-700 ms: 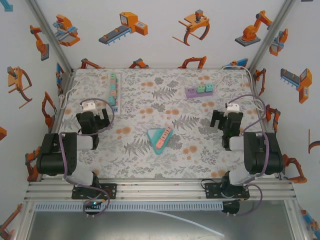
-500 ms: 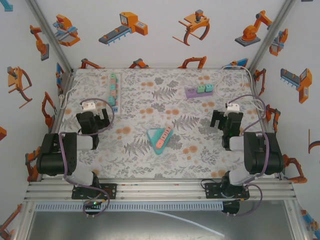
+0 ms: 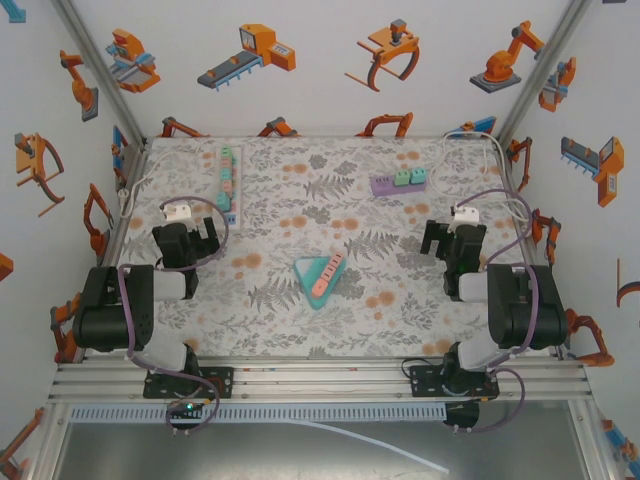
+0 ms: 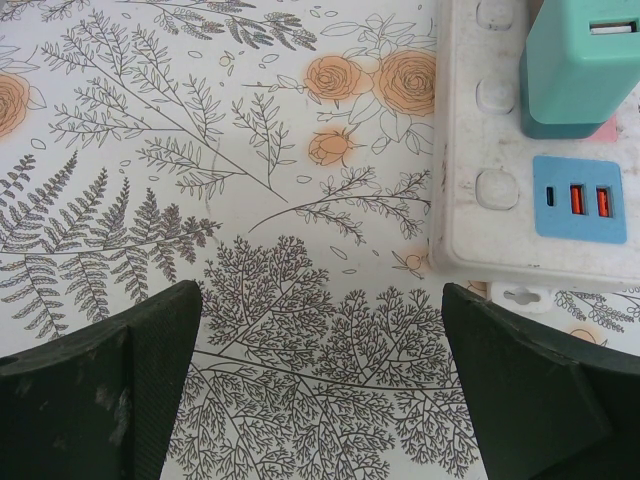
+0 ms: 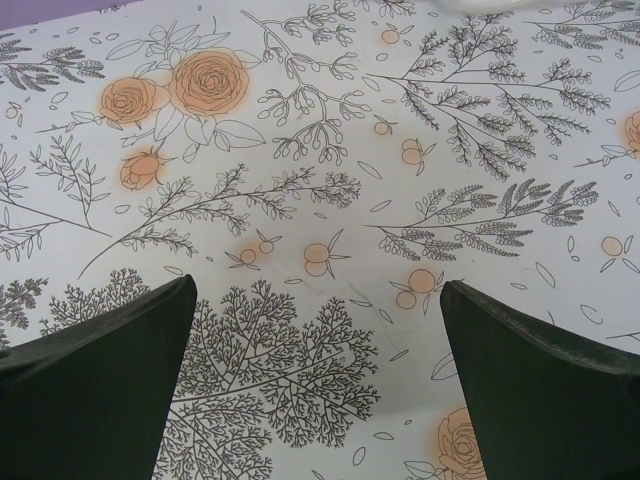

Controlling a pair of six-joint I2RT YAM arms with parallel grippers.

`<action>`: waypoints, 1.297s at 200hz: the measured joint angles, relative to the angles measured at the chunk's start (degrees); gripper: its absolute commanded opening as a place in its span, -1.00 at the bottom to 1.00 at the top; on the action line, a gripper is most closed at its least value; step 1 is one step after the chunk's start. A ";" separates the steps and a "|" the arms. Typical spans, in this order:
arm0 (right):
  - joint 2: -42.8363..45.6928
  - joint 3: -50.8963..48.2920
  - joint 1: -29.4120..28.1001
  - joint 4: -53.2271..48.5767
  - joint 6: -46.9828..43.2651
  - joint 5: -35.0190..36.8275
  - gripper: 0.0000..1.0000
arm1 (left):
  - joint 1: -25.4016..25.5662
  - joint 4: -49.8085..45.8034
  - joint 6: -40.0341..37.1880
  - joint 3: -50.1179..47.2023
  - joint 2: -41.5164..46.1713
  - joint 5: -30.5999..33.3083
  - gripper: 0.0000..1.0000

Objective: Pull the plug off the socket

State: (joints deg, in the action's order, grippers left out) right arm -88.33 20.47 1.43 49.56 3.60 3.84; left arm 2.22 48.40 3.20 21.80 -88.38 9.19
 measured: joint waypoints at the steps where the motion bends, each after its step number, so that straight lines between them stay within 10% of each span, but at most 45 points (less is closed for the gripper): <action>1: -0.02 0.00 0.00 0.00 0.00 0.00 0.99 | 0.00 0.00 0.00 0.00 0.00 0.02 0.94; 64: 15.17 0.94 0.04 -11.65 1.29 -0.52 0.85 | 2.56 -6.03 -0.07 -0.76 11.69 5.68 0.94; 115: 26.75 21.51 -1.29 -36.48 11.56 -12.11 0.74 | 7.23 -30.62 9.92 10.23 31.54 9.79 0.94; 202: 1.73 49.24 -24.92 -69.11 6.80 -30.49 0.64 | 22.34 -61.81 40.11 22.23 30.47 -5.70 1.00; 259: -11.54 54.21 -27.91 -73.94 4.33 -34.40 0.63 | 36.98 -56.92 48.94 22.32 10.73 -9.75 0.32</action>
State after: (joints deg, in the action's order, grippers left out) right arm -99.88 74.67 -26.48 -24.38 7.92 -30.57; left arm 39.20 -8.51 52.14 44.12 -77.65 -0.56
